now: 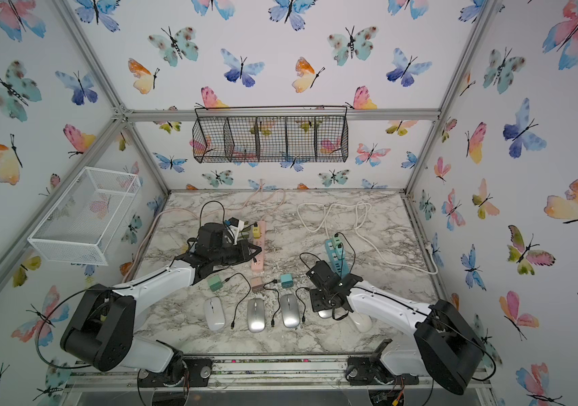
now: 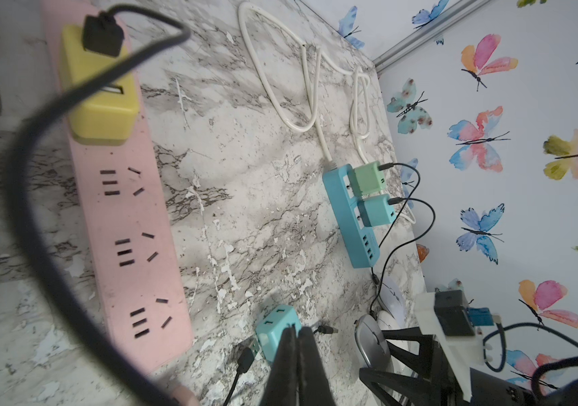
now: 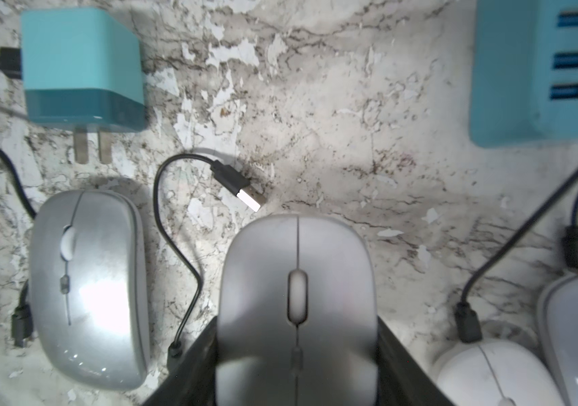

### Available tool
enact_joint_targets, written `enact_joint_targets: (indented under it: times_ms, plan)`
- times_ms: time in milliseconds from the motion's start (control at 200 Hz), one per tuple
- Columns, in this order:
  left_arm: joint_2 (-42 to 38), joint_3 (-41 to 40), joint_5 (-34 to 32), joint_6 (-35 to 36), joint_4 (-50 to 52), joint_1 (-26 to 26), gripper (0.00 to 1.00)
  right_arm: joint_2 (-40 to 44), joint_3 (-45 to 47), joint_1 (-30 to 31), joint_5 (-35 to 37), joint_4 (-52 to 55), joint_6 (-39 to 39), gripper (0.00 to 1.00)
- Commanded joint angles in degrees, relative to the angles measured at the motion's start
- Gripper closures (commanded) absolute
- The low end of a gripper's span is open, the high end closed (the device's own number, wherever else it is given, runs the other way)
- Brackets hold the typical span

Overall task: Unplug the wireless mouse
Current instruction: Place the mouse at the center of the board, then place the power cord at the center of the board, then remove the plug from the socket.

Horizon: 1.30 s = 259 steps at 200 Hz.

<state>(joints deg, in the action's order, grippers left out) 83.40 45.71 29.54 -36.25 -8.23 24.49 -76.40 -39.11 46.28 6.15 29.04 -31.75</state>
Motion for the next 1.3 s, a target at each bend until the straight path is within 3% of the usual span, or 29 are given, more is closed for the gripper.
enact_joint_targets:
  times_ms: [0, 270, 435, 591, 741, 861, 996, 1101, 1196, 1291]
  plan:
    - [-1.83, -0.75, 1.61, 1.36, 0.74, 0.29, 1.00, -1.56, 0.09, 0.30, -0.40, -1.88, 1.31, 0.90]
    - [-1.79, -1.02, 1.49, 1.05, 0.84, 0.29, 1.00, -4.37, 1.18, 0.30, -1.80, -2.51, 1.64, 0.62]
    - [-1.35, -0.89, 1.54, 0.93, 0.71, 0.29, 1.00, -5.29, 1.23, 0.30, -2.10, -2.92, 1.64, 0.33]
    - [-1.07, -1.15, 1.07, 1.01, 1.22, 0.32, 1.00, -5.01, 1.32, 0.30, -2.07, -3.36, 1.69, 0.16]
    - [-1.45, -1.44, -1.26, 1.89, 3.63, 0.33, 1.00, -3.50, -0.41, 0.30, 0.62, -1.41, 1.69, 0.11]
    - [-3.14, -1.72, -8.58, 3.86, 7.60, 0.29, 1.00, -1.14, -2.53, 0.30, 3.61, -3.58, 0.71, 0.02]
    - [-4.26, -1.70, -13.40, 5.21, 10.98, 0.24, 0.80, 1.47, -3.56, 0.30, 5.02, -8.71, -0.16, 0.02]
    - [-4.34, -0.85, -16.20, 6.07, 13.04, 0.29, 0.58, 2.61, -4.48, 0.30, 4.88, -11.21, 0.80, 0.02]
    - [-3.35, 1.32, -19.01, 7.19, 15.37, 0.16, 0.47, 2.53, -5.45, 0.22, 7.44, -11.82, 1.06, 0.02]
    - [-1.12, 4.97, -21.22, 9.20, 18.13, 0.05, 0.44, 2.13, -6.37, -0.67, 6.15, -13.75, 2.26, 0.01]
